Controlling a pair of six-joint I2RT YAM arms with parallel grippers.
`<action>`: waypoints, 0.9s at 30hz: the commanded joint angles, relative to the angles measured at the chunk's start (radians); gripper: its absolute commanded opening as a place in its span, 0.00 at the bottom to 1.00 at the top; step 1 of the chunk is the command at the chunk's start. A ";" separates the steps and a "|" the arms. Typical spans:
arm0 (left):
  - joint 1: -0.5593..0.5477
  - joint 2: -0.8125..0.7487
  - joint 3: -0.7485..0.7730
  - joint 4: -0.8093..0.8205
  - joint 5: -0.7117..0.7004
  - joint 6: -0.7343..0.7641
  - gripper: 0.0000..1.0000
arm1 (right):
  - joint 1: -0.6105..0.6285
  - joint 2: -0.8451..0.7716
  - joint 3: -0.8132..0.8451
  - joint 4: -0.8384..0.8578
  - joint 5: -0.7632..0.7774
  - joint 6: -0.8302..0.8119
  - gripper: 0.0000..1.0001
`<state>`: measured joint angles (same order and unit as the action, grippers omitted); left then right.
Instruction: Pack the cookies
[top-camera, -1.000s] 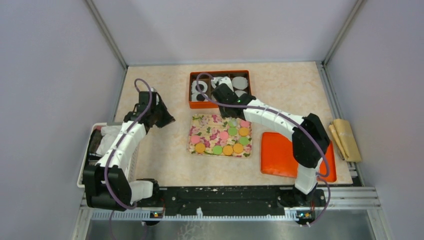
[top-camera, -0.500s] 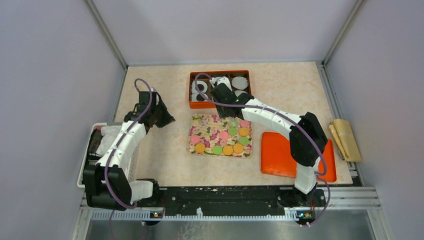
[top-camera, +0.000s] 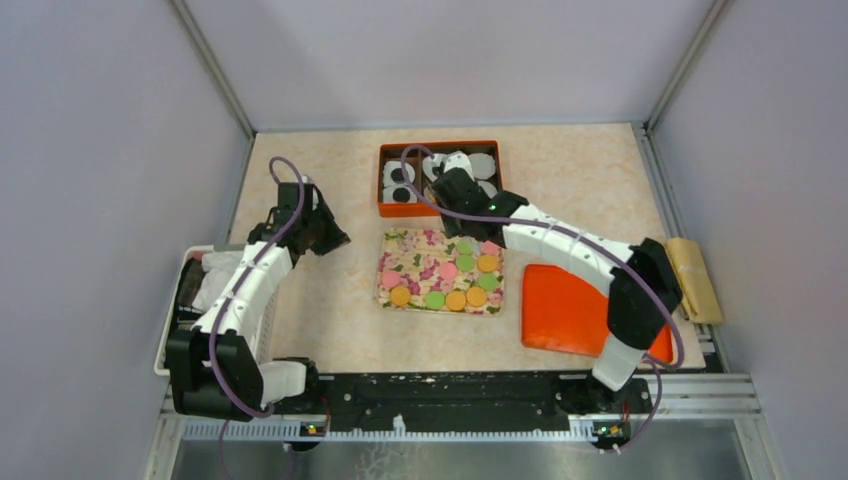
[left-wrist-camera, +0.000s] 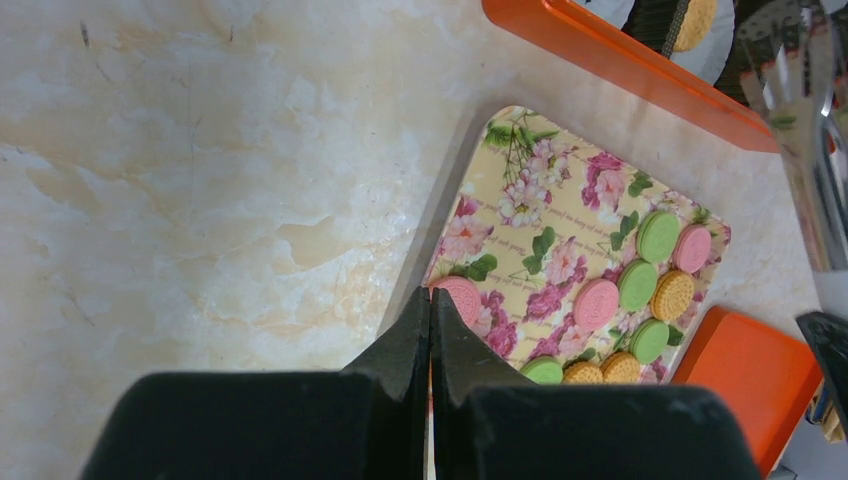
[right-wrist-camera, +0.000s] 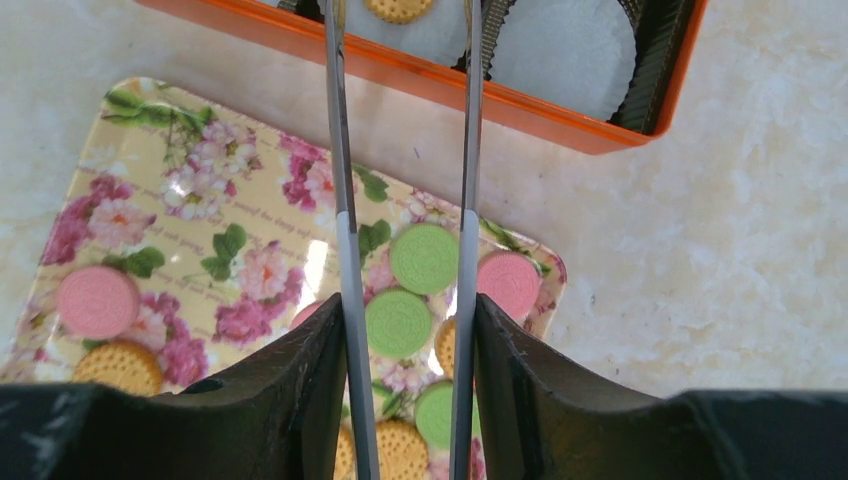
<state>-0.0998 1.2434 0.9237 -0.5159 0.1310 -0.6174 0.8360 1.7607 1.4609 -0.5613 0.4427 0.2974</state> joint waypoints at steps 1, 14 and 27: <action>0.003 -0.012 0.015 0.039 0.011 0.013 0.00 | 0.060 -0.201 -0.045 0.044 0.024 0.012 0.40; 0.003 -0.028 0.011 0.041 0.046 -0.004 0.00 | 0.322 -0.460 -0.294 -0.233 0.068 0.248 0.41; 0.003 -0.080 0.004 0.031 0.067 -0.016 0.00 | 0.492 -0.567 -0.443 -0.342 0.028 0.512 0.41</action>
<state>-0.0998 1.2007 0.9237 -0.5156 0.1822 -0.6262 1.3014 1.2209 1.0348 -0.8944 0.4656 0.7197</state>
